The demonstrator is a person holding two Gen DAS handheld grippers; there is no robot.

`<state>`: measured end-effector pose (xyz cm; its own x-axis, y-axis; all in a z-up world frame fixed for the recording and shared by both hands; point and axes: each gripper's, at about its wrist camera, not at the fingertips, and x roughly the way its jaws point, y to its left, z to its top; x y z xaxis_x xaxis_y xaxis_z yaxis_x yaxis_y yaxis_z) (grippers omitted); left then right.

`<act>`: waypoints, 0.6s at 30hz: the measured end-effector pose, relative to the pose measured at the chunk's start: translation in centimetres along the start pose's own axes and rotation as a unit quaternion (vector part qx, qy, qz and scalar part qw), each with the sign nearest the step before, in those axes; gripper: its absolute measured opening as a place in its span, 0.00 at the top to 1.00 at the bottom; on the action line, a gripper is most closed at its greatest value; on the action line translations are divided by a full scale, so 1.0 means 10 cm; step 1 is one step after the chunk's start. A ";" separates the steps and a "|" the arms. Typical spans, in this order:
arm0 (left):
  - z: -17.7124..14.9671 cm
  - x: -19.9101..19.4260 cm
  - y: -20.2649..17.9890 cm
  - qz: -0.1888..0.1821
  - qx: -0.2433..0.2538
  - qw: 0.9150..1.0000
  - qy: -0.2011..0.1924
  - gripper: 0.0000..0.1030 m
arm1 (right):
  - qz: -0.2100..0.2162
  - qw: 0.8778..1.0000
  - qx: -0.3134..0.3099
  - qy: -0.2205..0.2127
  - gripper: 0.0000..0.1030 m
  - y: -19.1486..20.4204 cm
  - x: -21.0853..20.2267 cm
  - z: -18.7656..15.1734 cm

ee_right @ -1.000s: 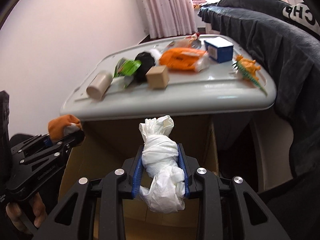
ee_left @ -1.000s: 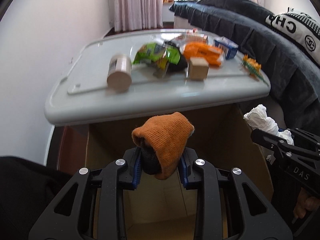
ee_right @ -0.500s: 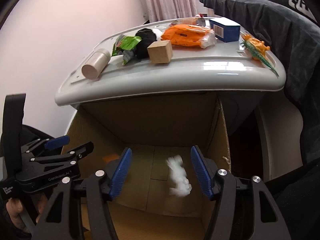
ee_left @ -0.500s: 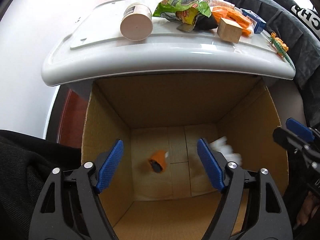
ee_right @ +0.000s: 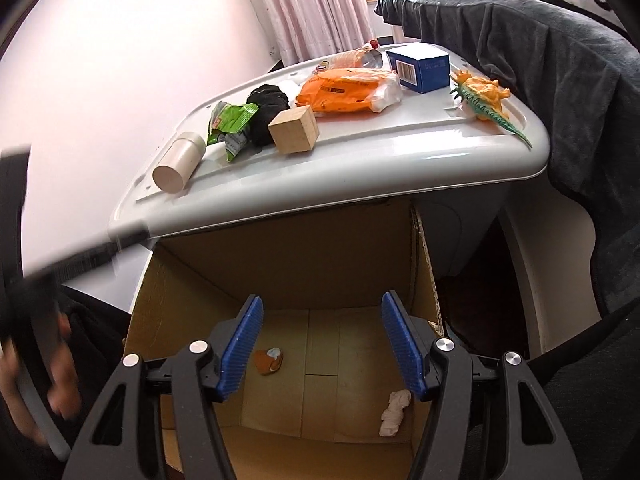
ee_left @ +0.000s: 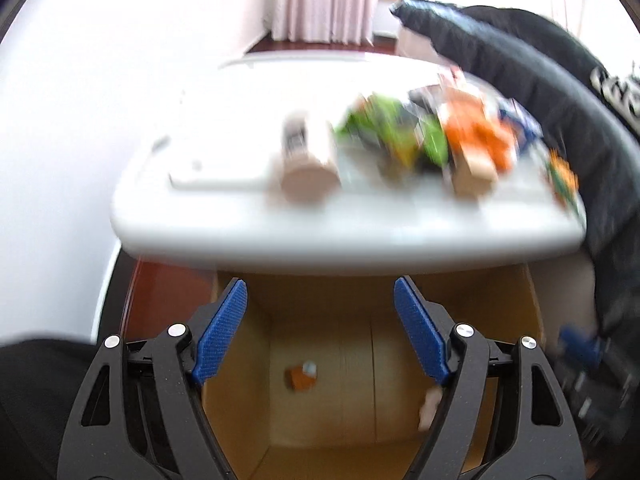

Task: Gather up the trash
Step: 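Grasp the white cylindrical container with the left gripper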

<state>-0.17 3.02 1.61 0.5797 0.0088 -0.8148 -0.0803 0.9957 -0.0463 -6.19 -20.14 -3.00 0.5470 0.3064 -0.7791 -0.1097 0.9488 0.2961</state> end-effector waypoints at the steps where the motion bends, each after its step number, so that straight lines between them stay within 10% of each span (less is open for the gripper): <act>1: 0.12 0.02 0.03 0.003 -0.006 1.000 -0.007 0.28 | 0.000 1.000 0.000 0.000 0.40 0.00 0.01 0.00; 7: 0.72 0.38 0.09 0.005 -0.022 1.000 -0.004 0.27 | 0.000 1.000 0.003 0.000 0.40 -0.02 0.03 -0.02; 18: 0.80 1.12 0.07 0.030 -0.007 0.999 0.027 0.38 | -0.007 1.000 0.012 0.011 0.40 -0.08 0.10 -0.03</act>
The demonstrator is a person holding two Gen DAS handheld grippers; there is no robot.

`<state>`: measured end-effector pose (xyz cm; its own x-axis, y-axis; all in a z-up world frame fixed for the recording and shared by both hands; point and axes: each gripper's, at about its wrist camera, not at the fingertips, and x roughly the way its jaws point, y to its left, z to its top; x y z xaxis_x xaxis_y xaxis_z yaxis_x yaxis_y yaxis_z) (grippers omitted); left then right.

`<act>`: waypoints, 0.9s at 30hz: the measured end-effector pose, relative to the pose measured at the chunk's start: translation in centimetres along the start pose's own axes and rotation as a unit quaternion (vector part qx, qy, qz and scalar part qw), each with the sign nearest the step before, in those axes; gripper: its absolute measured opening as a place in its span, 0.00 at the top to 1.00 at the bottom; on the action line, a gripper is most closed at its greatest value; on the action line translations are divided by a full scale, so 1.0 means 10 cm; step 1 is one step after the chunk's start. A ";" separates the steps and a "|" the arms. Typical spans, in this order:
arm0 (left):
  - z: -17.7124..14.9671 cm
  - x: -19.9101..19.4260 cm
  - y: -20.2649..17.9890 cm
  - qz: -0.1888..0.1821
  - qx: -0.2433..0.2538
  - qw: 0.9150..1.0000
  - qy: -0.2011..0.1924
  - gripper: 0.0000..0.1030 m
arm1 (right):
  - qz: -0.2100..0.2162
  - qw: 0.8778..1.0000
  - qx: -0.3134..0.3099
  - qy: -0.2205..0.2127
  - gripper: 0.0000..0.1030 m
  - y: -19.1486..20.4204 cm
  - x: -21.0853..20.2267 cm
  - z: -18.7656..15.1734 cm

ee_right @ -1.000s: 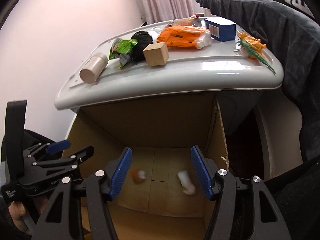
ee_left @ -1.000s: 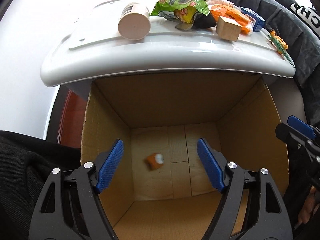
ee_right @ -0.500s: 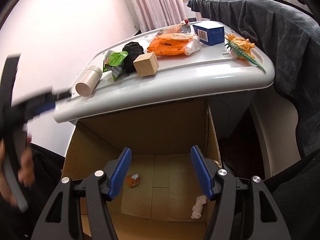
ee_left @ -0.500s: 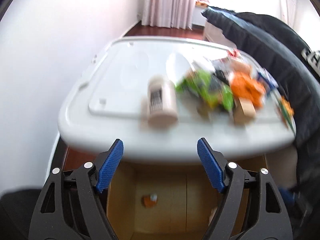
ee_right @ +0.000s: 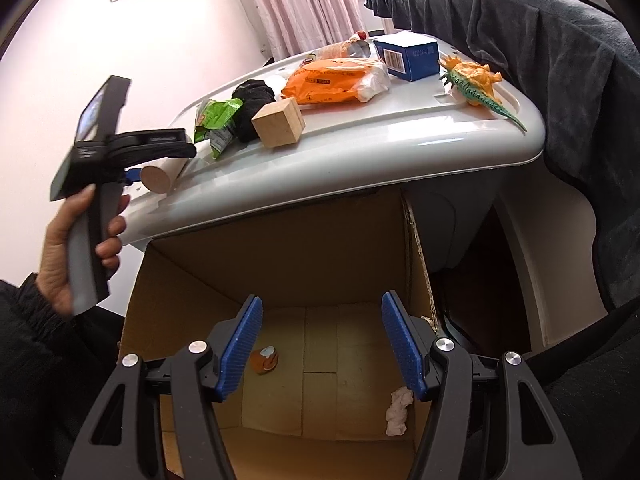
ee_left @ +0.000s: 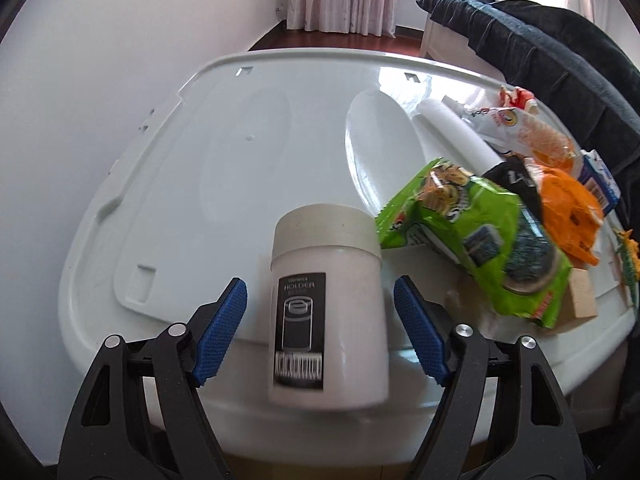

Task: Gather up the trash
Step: 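Grasp the white cylindrical container with the left gripper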

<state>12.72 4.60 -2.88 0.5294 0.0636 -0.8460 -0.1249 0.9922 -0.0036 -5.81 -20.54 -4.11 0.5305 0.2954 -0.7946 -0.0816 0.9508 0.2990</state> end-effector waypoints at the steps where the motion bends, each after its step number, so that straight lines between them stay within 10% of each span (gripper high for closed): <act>1: -0.01 0.01 -0.01 0.007 0.004 1.000 -0.008 0.48 | -0.001 1.000 -0.001 0.002 0.40 0.00 0.01 -0.01; 16: -0.08 -0.59 0.14 -0.015 -0.011 0.998 -0.066 0.55 | -0.001 0.999 -0.034 -0.003 0.40 0.16 -0.04 0.10; 27: -0.79 -1.43 0.20 0.003 0.000 0.997 -0.083 0.55 | 0.005 0.984 -0.169 -0.060 0.40 0.85 0.10 1.01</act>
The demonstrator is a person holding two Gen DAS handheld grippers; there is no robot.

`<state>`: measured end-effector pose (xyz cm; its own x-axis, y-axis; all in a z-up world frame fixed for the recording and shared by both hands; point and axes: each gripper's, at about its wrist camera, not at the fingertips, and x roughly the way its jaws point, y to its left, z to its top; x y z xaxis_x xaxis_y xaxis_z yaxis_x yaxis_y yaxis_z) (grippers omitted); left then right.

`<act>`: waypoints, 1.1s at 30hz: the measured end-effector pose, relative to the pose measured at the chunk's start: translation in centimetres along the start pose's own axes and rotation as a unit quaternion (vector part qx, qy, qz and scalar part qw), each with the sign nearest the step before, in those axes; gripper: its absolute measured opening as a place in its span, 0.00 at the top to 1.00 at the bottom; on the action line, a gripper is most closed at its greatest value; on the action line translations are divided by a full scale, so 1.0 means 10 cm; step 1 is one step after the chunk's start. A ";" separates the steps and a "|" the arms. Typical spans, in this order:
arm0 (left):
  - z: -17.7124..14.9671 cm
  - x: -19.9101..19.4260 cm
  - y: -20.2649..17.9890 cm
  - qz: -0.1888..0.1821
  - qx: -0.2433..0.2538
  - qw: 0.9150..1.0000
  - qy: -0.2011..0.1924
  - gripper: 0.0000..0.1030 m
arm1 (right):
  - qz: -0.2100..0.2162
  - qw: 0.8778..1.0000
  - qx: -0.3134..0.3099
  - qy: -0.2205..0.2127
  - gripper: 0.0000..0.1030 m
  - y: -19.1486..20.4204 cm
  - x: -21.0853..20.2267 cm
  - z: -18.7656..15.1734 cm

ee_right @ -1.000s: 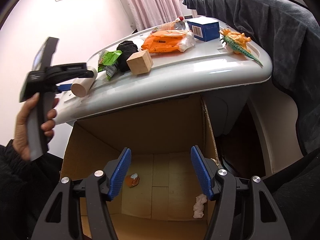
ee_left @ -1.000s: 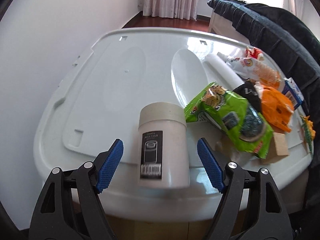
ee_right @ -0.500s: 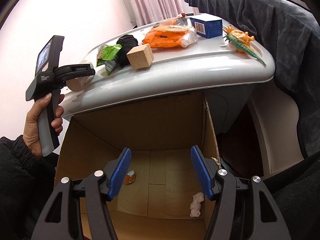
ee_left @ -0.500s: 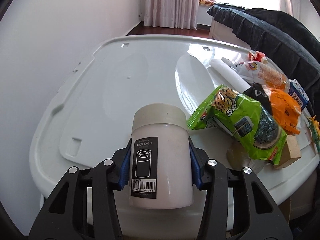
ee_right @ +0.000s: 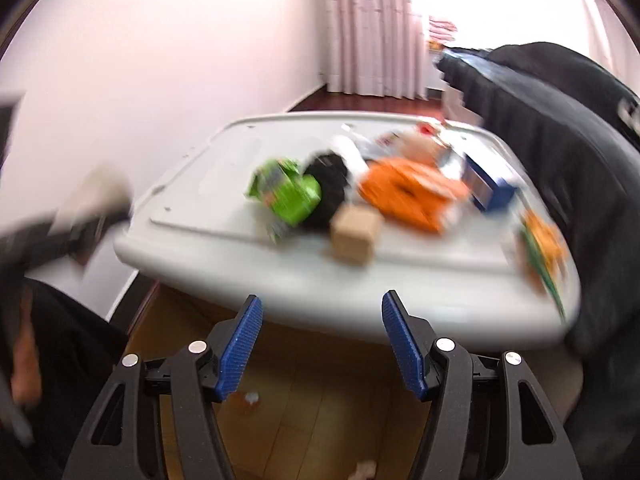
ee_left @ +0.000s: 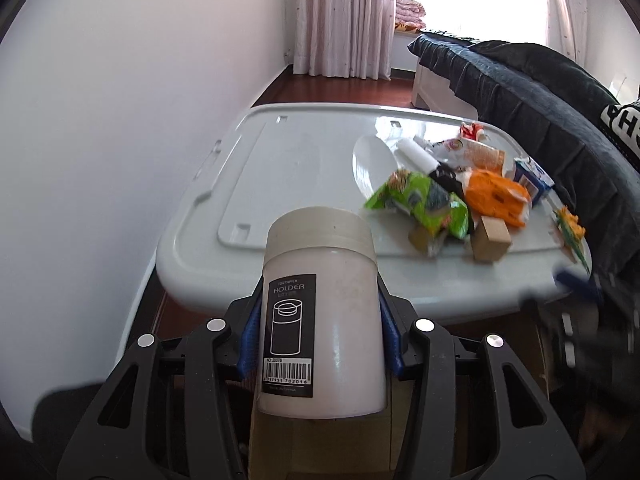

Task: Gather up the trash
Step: 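Grasp the white cylindrical container with the left gripper, then grasp the green snack bag with the right gripper while the left gripper holds the container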

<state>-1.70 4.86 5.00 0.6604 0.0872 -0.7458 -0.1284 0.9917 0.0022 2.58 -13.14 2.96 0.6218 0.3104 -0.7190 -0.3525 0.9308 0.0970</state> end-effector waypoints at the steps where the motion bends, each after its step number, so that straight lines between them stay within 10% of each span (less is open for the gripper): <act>1: -0.07 0.00 0.00 0.004 -0.002 1.000 0.001 0.55 | 0.009 1.000 -0.010 0.000 0.40 0.06 0.10 0.16; 15: -0.30 0.25 0.07 -0.015 -0.017 0.999 0.022 0.55 | -0.003 0.992 -0.107 0.072 0.43 0.66 1.28 0.90; 26: -0.30 0.22 0.07 -0.031 -0.023 0.999 0.014 0.55 | -0.078 0.986 -0.129 0.068 0.75 0.67 1.56 0.83; 33: -0.33 0.19 0.06 -0.023 -0.022 0.999 0.009 0.55 | -0.050 0.996 -0.069 0.041 0.80 0.51 1.27 0.86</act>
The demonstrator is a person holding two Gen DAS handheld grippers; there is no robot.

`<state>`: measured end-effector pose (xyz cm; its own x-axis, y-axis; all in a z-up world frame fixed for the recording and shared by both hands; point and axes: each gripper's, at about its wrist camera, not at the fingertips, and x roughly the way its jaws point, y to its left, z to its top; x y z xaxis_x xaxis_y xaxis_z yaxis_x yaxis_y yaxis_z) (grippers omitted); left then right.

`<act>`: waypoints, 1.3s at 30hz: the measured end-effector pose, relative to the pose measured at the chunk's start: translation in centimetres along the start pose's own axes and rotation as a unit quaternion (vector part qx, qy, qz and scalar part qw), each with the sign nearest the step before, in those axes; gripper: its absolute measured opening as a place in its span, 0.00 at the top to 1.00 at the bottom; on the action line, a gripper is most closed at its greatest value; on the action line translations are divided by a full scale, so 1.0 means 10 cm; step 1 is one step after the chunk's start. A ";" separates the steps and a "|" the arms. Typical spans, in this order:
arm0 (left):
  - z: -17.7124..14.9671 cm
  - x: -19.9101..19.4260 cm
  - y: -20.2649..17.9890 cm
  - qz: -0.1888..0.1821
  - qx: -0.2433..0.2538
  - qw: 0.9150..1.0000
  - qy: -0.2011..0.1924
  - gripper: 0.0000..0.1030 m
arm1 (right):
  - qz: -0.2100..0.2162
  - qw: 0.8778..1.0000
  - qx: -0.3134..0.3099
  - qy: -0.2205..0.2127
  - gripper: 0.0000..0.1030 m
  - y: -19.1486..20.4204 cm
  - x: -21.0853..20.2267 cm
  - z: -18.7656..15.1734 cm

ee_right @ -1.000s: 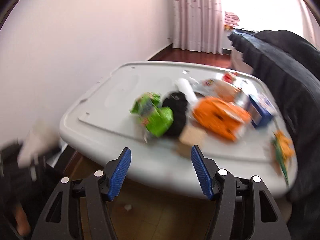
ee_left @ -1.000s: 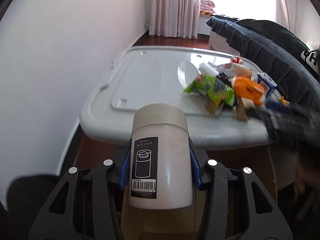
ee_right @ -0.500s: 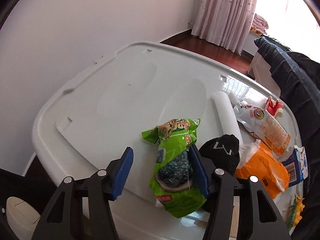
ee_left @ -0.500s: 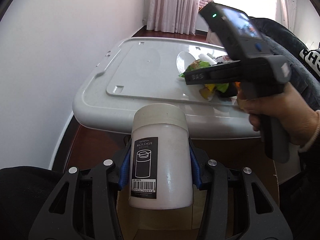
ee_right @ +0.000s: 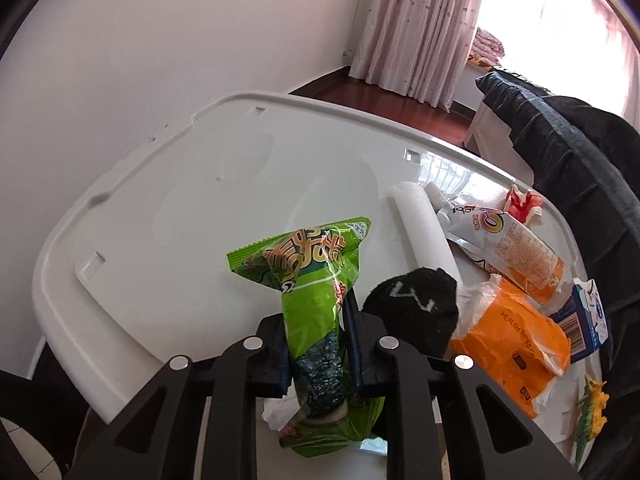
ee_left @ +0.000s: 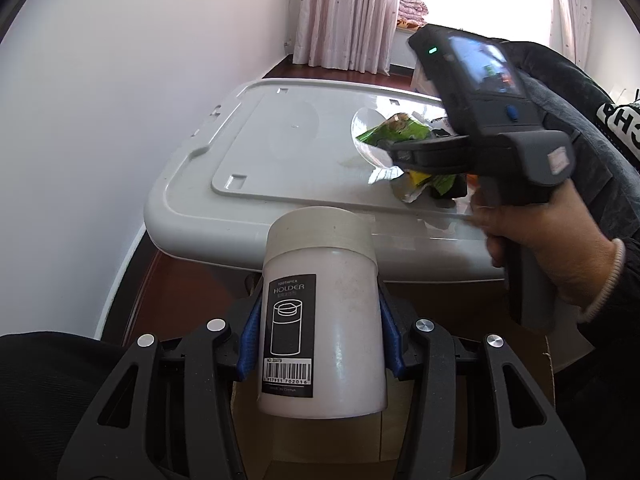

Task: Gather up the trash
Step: 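Grasp the green snack bag with the right gripper while the left gripper holds the container, then drop the container and snack bag into the box, opening both grippers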

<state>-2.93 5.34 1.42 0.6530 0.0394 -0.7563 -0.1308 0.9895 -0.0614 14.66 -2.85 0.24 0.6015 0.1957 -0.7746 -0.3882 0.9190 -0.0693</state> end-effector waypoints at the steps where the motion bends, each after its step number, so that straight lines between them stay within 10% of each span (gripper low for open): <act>1: 0.00 0.00 0.00 0.000 0.000 1.000 0.000 0.55 | 0.010 1.000 0.009 -0.005 0.80 -0.02 -0.08 -0.01; 18: -0.16 -0.16 -0.28 0.008 0.034 0.999 -0.002 0.55 | 0.001 0.989 0.143 -0.043 0.79 -0.58 -1.74 -1.53; 39: -0.43 0.15 -0.54 0.001 0.074 0.996 0.059 0.55 | 0.000 0.977 0.206 0.049 0.79 -0.69 -1.21 -2.25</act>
<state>-4.47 -0.54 -2.22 0.5599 0.0341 -0.8279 -0.0160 0.9994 0.0304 -5.63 -19.28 -4.06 0.5249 0.1797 -0.8320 -0.0616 0.9829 0.1735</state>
